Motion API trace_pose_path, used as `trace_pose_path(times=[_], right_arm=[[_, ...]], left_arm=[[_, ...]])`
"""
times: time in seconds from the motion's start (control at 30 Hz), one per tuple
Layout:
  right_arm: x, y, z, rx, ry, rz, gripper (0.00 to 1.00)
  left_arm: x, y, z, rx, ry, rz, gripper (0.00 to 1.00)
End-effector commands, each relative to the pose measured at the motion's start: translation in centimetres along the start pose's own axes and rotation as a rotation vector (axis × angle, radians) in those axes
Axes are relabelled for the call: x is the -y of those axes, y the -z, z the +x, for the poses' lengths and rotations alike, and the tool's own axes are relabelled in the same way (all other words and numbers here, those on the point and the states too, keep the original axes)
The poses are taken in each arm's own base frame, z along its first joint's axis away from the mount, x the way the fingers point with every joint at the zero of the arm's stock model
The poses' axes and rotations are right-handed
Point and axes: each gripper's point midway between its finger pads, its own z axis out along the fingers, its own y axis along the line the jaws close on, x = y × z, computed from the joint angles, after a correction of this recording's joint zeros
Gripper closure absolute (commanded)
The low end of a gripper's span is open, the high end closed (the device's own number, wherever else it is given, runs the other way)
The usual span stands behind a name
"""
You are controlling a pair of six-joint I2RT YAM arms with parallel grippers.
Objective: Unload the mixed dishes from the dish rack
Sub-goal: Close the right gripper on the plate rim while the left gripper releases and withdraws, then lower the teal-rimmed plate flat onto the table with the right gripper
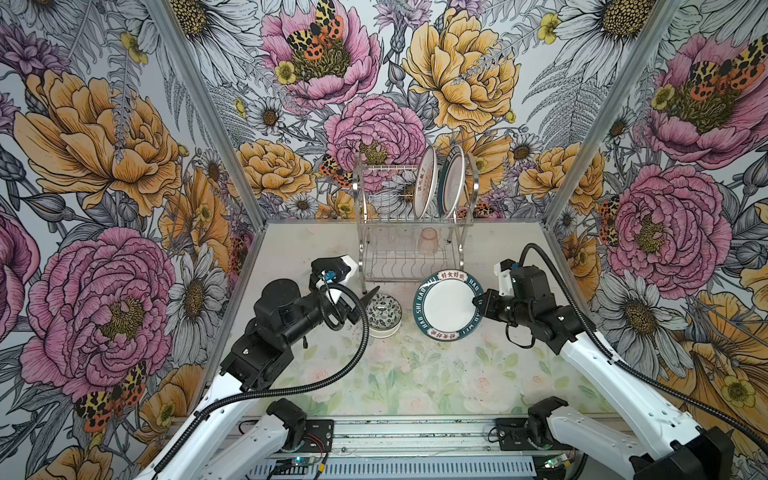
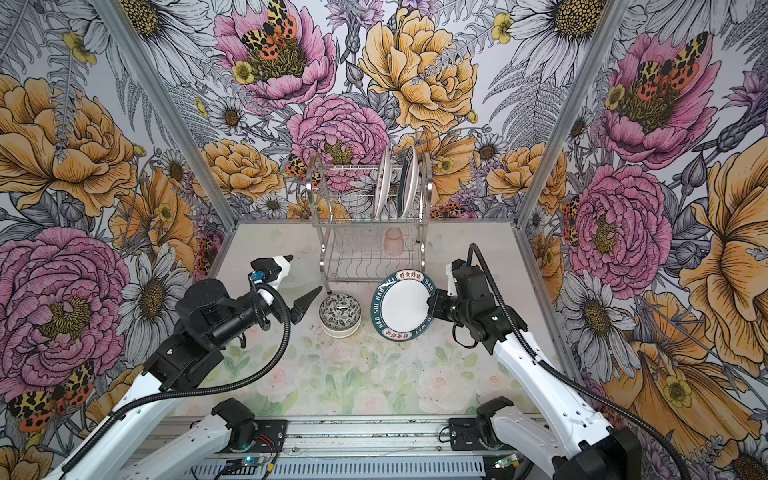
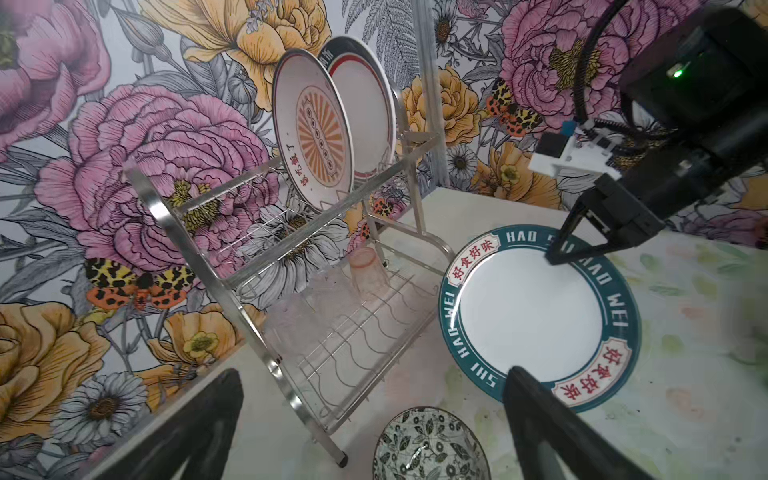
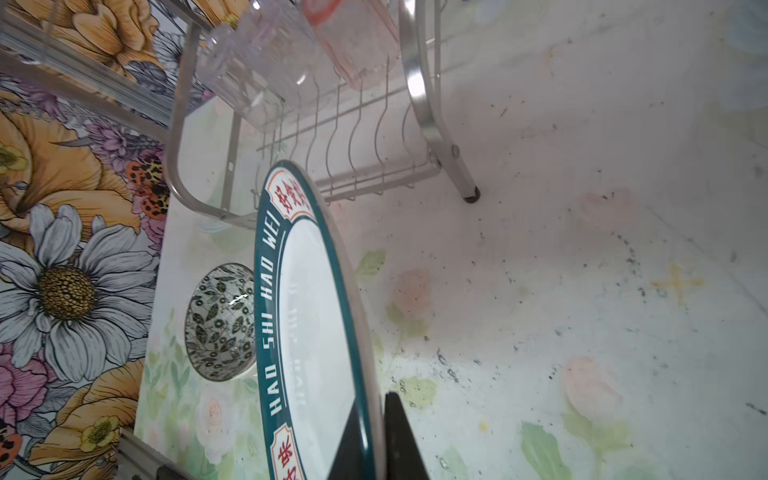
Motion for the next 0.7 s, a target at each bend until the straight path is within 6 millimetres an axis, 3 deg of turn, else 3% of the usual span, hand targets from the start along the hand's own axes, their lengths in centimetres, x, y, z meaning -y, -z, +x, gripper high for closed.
trace_pose_path(times=[0.0,0.27,0.67], right_arm=[[0.8,-0.9,-0.1,-0.007,0.033,0.032,1.00],[1.8,-3.9,1.2,-0.018,-0.037,-0.057,1.00],[3.3,-7.8,2.7,-0.111,-0.090,-0.106,1.00]], left_arm=[[2.4,-0.2,0.5,-0.025,0.126,0.172,0.01],[3.0,-0.7,3.9,-0.126,0.205,0.228,0.01],[2.9,0.0,5.6,-0.170,0.242,0.227,0.01]])
